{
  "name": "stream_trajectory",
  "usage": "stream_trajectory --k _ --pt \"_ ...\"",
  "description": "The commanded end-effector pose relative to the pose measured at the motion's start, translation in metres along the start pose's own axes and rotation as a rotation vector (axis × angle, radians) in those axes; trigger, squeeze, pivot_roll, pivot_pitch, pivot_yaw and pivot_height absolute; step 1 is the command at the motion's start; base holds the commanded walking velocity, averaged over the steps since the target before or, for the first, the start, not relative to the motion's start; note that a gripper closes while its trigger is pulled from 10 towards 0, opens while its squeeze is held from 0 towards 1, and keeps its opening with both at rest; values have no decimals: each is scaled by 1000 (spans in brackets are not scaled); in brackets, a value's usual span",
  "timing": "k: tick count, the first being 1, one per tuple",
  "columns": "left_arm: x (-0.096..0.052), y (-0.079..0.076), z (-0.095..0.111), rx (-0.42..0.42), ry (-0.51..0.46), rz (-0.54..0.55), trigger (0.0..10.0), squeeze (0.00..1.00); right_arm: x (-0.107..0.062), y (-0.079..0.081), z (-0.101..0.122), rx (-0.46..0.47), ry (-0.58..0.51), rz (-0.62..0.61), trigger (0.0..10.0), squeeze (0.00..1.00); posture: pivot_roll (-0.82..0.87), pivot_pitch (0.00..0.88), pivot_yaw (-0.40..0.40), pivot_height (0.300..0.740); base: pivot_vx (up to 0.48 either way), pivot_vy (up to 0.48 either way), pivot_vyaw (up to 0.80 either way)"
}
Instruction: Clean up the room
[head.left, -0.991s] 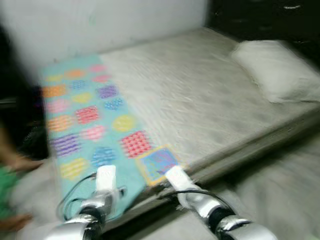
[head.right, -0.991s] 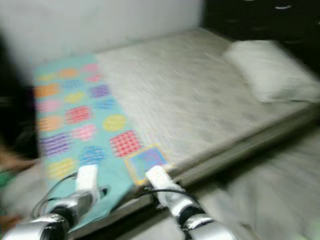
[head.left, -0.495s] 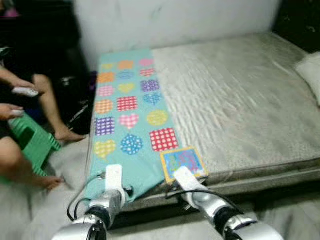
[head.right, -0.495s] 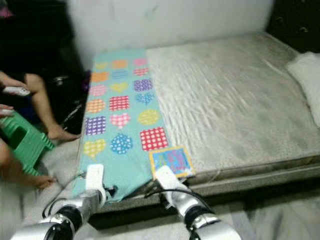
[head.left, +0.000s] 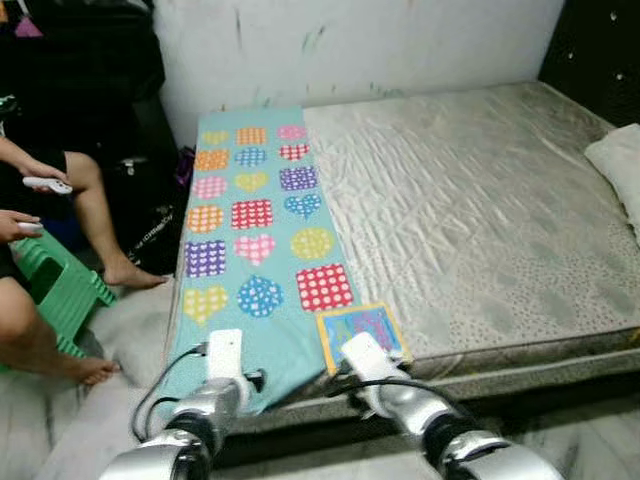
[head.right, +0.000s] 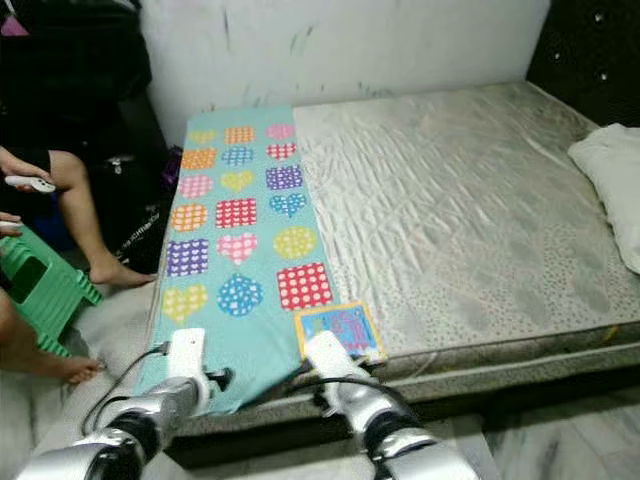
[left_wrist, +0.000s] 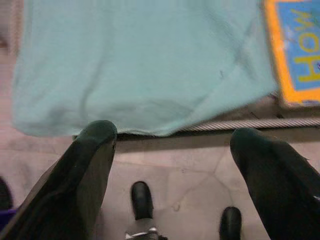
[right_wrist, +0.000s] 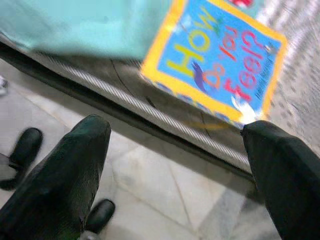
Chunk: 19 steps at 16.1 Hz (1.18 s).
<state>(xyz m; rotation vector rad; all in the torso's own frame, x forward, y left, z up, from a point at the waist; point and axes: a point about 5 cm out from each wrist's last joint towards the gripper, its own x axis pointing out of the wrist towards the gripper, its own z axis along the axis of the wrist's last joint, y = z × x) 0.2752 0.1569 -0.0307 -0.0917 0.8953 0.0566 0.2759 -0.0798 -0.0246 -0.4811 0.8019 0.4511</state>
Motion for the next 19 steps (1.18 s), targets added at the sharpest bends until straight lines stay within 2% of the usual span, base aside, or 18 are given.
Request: stream_trajectory --k 1,5,7,15,16,19 --pt "0 -3 4 -1 -12 -16 10000 0 0 -3 3 -1 -12 -1 10000 0 -238 11 42 740 352 0 0" --pt "0 -3 4 6 -10 -11 10000 0 0 -4 3 -1 -14 -1 10000 0 -239 9 43 740 328 0 0" --pt "0 -2 1 30 4 8 10000 0 0 -4 3 0 -15 -1 10000 0 -239 9 43 740 0 0 0" --pt "0 -1 1 2 -3 19 10000 0 0 -3 3 0 -19 5 10000 0 -239 18 45 740 0 0 0" --pt "0 -1 1 1 -3 21 10000 0 0 -2 4 -24 -27 8 10000 0 -239 18 45 740 0 0 800" --pt "0 0 1 2 -1 27 10000 0 0 -1 4 -4 -26 8 10000 0 -239 19 45 740 0 0 533"
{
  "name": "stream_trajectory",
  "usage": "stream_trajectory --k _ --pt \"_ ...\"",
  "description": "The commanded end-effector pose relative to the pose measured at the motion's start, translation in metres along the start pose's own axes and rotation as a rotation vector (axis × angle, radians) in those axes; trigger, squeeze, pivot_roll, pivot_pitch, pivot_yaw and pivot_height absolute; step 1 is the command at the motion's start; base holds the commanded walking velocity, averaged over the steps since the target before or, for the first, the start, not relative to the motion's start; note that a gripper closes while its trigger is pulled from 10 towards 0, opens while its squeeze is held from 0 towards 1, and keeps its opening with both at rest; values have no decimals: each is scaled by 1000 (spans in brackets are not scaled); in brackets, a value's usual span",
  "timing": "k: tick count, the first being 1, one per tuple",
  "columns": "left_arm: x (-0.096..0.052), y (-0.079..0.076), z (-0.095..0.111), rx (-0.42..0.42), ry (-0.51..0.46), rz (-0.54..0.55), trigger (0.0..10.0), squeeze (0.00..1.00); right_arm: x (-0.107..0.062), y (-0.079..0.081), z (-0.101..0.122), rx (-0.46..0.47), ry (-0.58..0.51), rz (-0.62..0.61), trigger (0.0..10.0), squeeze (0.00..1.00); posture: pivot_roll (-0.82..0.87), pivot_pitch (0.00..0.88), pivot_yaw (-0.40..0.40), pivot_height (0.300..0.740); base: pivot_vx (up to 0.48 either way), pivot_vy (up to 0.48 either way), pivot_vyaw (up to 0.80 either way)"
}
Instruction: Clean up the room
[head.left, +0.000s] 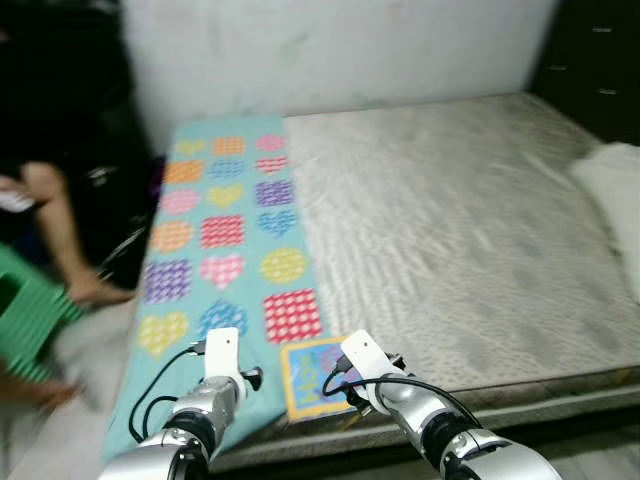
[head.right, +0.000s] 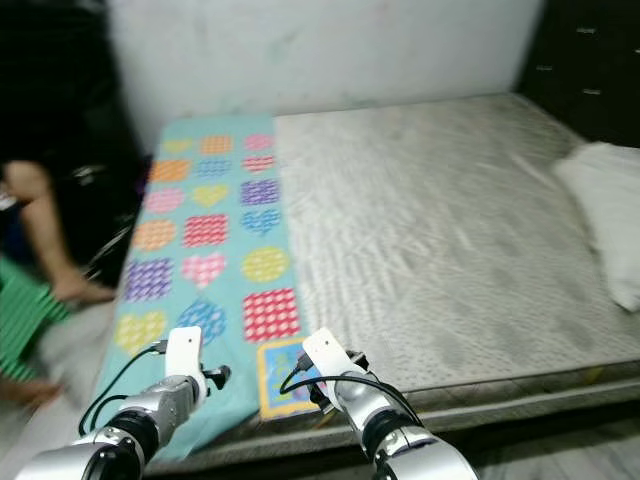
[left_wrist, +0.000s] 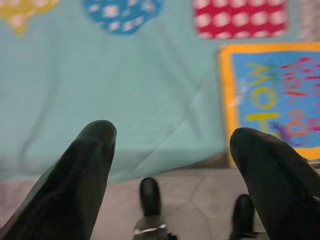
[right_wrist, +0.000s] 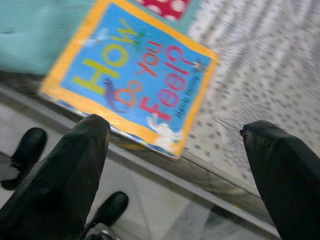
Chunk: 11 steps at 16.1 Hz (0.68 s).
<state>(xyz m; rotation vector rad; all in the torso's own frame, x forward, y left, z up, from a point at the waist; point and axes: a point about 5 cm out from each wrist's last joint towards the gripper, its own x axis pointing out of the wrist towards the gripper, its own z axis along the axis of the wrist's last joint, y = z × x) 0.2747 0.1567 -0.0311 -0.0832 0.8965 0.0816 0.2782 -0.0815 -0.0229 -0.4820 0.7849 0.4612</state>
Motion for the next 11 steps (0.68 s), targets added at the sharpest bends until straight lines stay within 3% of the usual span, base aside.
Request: stream_trajectory --k 1,5,11 --pt "0 0 2 6 0 3 10000 0 0 1 3 14 -9 2 10000 0 -239 18 45 740 0 0 0" --pt "0 1 7 31 -26 7 10000 0 0 -1 11 115 -50 0 10000 0 -238 13 67 740 0 0 0" --pt "0 6 9 34 -29 23 10000 0 0 1 16 122 -61 3 10000 0 -227 7 76 740 0 0 0"
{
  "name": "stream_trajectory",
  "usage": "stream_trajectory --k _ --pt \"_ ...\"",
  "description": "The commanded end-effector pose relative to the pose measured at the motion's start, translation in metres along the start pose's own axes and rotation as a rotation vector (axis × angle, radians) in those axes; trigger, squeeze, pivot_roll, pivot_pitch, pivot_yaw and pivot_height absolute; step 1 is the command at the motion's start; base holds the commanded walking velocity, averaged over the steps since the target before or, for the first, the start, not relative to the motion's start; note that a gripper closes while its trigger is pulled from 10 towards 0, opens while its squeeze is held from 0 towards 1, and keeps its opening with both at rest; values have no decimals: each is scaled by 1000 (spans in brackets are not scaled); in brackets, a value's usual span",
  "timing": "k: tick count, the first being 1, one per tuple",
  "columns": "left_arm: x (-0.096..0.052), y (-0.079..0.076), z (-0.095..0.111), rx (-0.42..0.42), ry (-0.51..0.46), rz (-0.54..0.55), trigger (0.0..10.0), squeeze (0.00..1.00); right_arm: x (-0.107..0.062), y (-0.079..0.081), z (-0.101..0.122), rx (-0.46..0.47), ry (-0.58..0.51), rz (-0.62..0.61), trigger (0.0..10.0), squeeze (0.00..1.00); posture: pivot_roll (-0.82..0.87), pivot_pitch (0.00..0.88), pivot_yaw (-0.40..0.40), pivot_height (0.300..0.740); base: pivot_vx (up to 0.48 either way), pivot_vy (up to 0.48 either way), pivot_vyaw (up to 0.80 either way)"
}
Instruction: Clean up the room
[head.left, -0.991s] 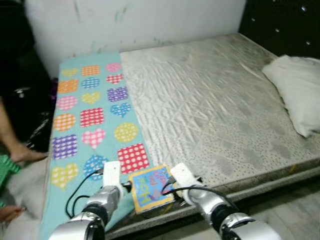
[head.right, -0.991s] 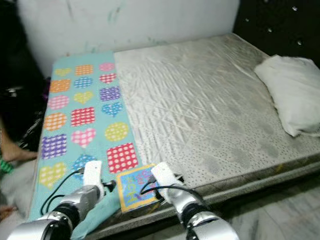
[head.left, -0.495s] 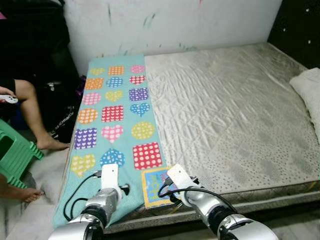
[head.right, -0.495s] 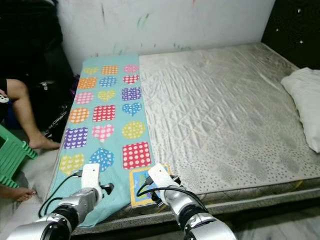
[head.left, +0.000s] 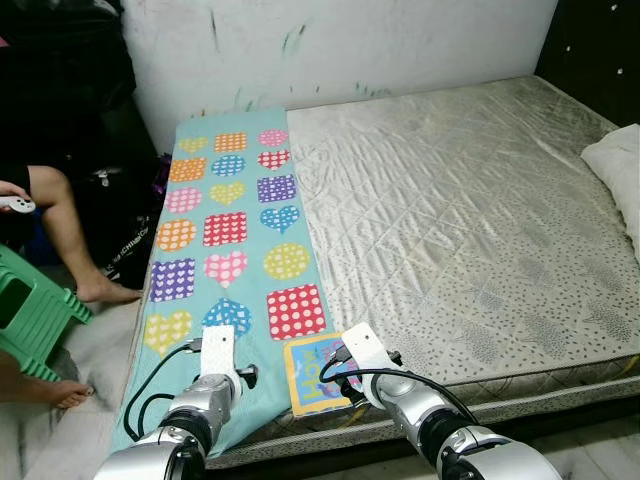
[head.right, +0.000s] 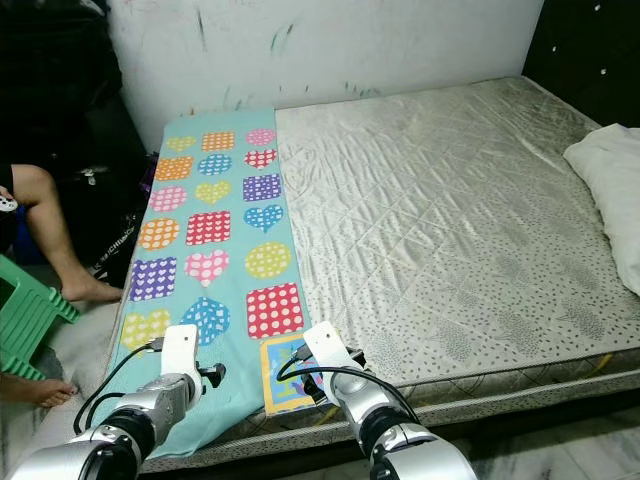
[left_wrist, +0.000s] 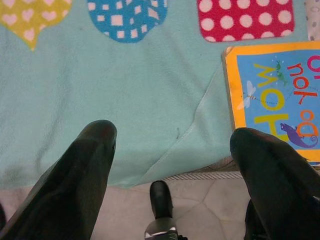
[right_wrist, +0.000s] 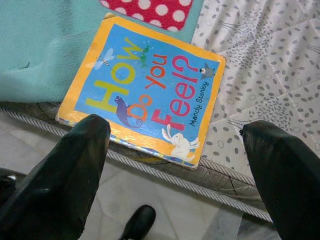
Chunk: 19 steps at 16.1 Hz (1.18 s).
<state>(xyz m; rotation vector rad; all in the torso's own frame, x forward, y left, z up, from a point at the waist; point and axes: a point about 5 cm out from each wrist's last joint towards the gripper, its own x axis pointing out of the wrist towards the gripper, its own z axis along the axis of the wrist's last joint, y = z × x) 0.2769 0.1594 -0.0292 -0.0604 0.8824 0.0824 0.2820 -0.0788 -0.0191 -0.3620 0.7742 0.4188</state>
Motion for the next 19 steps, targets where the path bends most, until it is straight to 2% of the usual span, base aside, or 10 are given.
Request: stream_trajectory --k 1,3,5,7,12,19 --pt "0 3 6 -3 -13 18 10000 0 0 2 9 -13 -22 12 10000 0 -202 8 23 740 0 0 0" --pt "0 3 5 -47 -15 26 10000 0 1 5 8 -48 -15 28 10000 0 -184 8 -17 740 0 0 0" --pt "0 4 5 -102 -16 40 10000 0 1 9 8 -106 -10 55 10000 0 -150 9 -90 740 0 0 0" --pt "0 3 4 -126 -14 44 10000 0 1 12 10 -142 -10 71 10000 0 -135 12 -120 740 0 0 0" --pt "0 -1 2 -139 -9 41 10000 0 1 19 14 -183 -22 98 10000 0 -133 24 -126 740 0 0 0" --pt "0 -2 -1 -117 -4 40 10000 0 1 19 11 -185 -18 100 10000 0 -150 31 -101 740 0 373 0"
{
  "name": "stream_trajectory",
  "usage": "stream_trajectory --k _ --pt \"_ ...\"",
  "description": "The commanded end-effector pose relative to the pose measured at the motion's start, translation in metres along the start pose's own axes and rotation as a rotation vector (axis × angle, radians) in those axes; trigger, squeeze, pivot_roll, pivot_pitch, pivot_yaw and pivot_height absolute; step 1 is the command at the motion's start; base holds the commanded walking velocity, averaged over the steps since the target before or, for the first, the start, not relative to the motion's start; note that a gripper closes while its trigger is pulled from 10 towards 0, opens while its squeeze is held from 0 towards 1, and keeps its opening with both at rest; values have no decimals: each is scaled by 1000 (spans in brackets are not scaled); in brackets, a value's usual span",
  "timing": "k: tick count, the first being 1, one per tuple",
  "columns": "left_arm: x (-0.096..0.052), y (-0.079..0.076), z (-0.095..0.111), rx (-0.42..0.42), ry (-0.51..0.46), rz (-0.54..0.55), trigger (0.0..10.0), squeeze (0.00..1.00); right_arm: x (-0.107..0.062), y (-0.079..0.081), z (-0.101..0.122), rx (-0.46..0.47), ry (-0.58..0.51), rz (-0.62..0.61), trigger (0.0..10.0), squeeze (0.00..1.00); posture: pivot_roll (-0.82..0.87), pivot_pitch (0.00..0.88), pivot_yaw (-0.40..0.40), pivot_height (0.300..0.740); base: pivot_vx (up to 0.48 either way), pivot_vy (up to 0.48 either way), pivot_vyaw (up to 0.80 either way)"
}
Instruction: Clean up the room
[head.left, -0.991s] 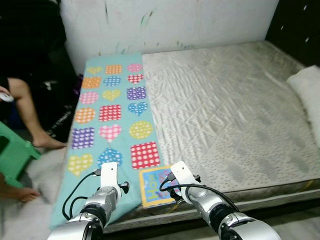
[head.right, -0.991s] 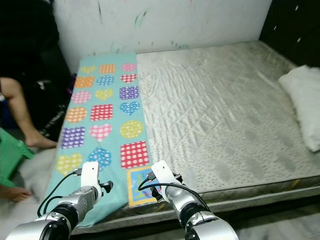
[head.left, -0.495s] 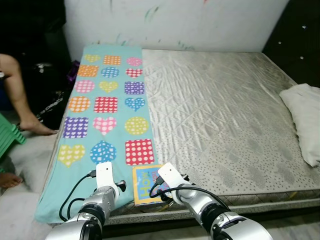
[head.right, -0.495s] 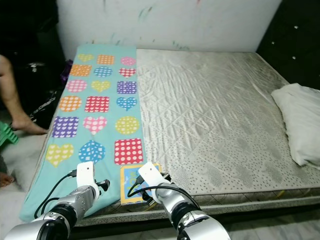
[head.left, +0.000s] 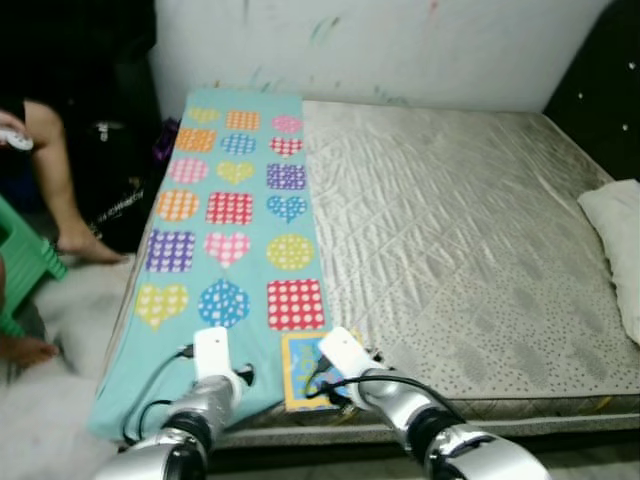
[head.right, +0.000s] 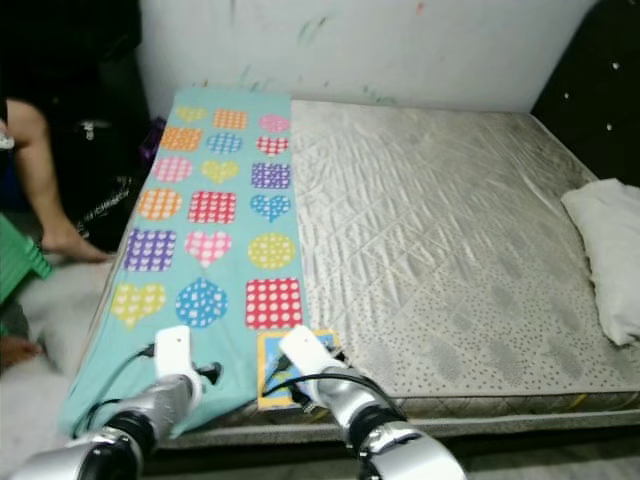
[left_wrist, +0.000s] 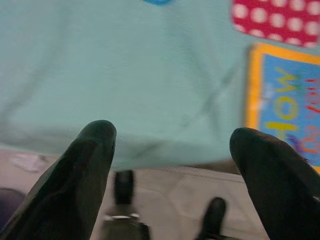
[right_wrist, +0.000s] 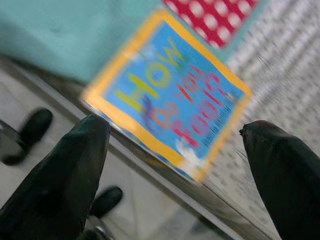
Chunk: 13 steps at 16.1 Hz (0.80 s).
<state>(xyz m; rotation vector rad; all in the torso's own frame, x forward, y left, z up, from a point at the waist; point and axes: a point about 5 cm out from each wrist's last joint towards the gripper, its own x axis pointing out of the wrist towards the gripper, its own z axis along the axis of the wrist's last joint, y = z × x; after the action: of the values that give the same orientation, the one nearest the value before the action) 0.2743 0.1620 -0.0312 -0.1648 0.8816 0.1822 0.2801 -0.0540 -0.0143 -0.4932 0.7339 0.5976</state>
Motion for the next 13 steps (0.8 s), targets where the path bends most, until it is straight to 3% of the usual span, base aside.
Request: stream_trajectory --k 1,7,13 --pt "0 -5 3 22 -14 -8 10000 0 0 -2 -3 12 4 -9 10000 0 -153 30 -95 740 0 0 0" --pt "0 -5 6 54 -27 -16 10000 0 0 -3 -1 14 -3 -12 10000 0 -156 29 -81 740 0 0 0" --pt "0 -5 6 55 -27 -22 10000 0 0 -2 0 12 -6 -8 10000 0 -158 32 -79 740 0 0 532"
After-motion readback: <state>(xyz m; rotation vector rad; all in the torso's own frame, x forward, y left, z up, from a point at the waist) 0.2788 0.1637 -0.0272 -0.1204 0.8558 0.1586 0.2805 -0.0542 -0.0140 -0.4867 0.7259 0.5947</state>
